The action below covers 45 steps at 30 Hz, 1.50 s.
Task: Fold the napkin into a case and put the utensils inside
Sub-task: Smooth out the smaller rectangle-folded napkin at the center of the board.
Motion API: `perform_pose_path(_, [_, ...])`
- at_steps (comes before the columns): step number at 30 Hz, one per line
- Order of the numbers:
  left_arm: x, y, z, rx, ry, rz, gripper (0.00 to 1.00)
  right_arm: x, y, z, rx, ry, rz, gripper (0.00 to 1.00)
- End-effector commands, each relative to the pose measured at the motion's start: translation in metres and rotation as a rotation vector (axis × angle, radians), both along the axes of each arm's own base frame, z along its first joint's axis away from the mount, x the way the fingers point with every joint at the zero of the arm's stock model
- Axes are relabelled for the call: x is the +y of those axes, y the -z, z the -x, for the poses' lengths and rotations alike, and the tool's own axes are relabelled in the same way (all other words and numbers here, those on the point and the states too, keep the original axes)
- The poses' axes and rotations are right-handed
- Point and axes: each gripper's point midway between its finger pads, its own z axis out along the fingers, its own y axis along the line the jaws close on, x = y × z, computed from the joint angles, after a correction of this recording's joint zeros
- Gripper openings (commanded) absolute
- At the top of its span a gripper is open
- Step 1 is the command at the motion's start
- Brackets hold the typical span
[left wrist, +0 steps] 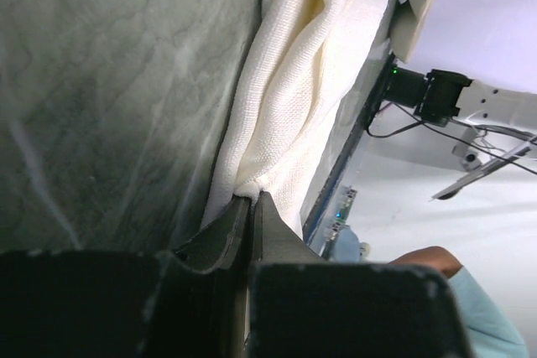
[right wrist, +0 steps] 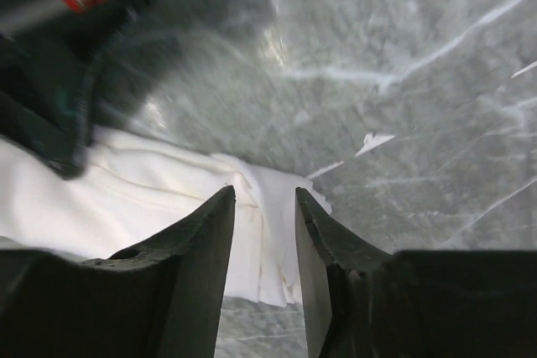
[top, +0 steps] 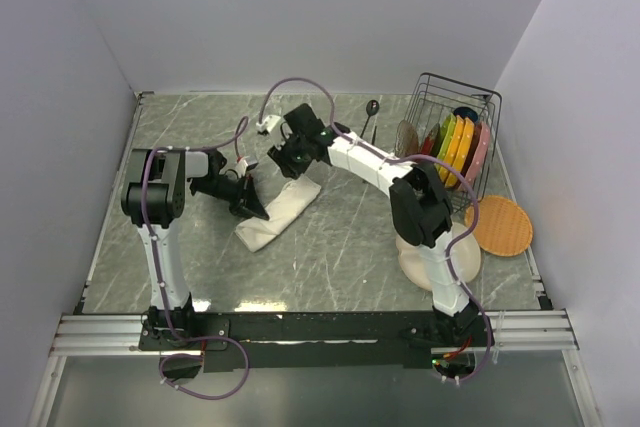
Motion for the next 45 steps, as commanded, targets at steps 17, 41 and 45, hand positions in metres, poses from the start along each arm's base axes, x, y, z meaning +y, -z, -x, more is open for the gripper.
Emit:
perform_pose_path(17, [0.021, 0.04, -0.008, 0.026, -0.01, -0.12, 0.01, 0.009, 0.022, 0.072, 0.296, -0.063, -0.024, 0.23])
perform_pose_path(41, [0.062, -0.126, -0.023, -0.473, -0.016, 0.053, 0.31, -0.002, 0.093, 0.08, 0.51, 0.141, 0.063, 0.19])
perform_pose_path(45, [0.056, -0.099, 0.029, -0.373, 0.083, 0.063, 0.27, 0.0, 0.091, 0.078, 0.504, 0.143, 0.056, 0.19])
